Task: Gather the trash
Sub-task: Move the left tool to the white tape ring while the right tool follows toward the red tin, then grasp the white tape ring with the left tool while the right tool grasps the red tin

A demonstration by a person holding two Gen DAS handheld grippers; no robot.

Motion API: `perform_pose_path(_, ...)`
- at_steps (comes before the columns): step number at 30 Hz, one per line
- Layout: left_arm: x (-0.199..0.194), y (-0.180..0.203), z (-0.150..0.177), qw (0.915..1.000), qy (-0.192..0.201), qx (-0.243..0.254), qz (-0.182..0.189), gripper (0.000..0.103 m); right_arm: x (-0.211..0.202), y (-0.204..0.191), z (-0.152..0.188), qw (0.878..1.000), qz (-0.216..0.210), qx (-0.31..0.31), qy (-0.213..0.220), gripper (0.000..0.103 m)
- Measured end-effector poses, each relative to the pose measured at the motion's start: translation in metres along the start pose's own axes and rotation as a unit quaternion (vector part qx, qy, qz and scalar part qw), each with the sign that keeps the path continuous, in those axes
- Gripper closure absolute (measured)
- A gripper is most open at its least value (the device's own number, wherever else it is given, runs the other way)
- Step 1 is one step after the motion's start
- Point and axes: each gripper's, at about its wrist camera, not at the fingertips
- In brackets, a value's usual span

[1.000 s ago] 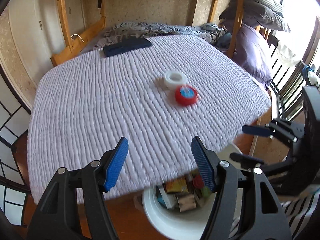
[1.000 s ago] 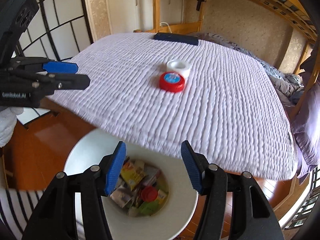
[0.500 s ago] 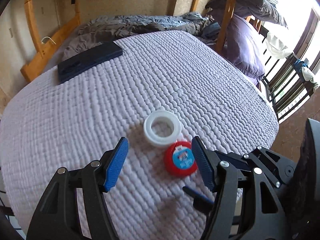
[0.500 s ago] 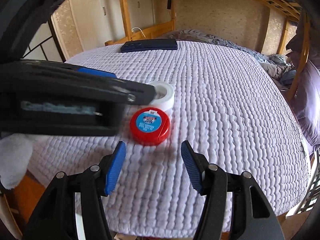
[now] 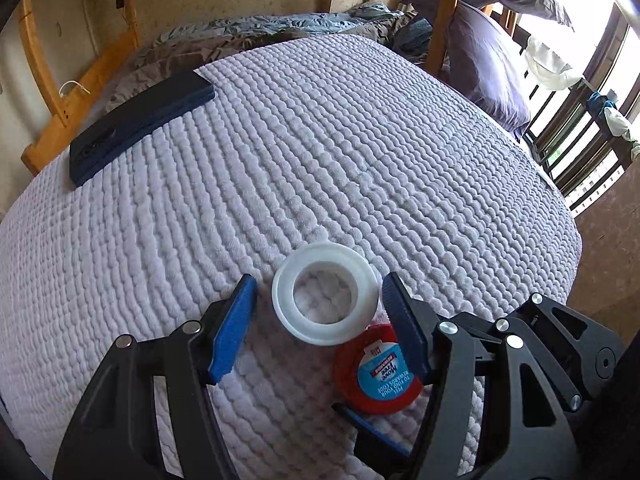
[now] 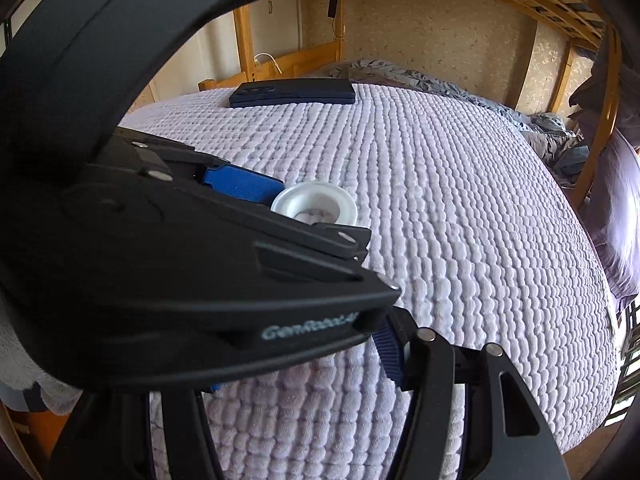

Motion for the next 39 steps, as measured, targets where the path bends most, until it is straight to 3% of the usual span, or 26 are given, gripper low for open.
perform_pose_path(6,0.0,0.004,-0.001,0.9997,0.002,0.022,-0.012,0.05,0.005,0.0,-0.004,1.0,0.0,-0.011,0.001,0.052)
perform_pose_path(26,-0.033,-0.019,0.029,0.9989,0.017,-0.013,-0.041,0.051,-0.025,0.025,0.006,1.0,0.0,-0.026,0.0,0.056)
perform_pose_path(34,-0.033,-0.016,0.052,0.9986,0.003,-0.022,-0.048,0.05,-0.019,0.03,0.008,1.0,0.001,-0.028,-0.013,0.056)
perform_pose_path(39,-0.031,-0.013,0.056,0.9979,0.006,-0.026,-0.059,0.045,-0.016,0.03,0.008,0.999,-0.005,-0.032,-0.017,0.056)
Point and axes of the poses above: each gripper's, at about its wrist camera, not at the fingertips, and x roughly the way its jaws point, y to its right, z to its underside, and after that the axes turned 6 degrees about x, right-handed
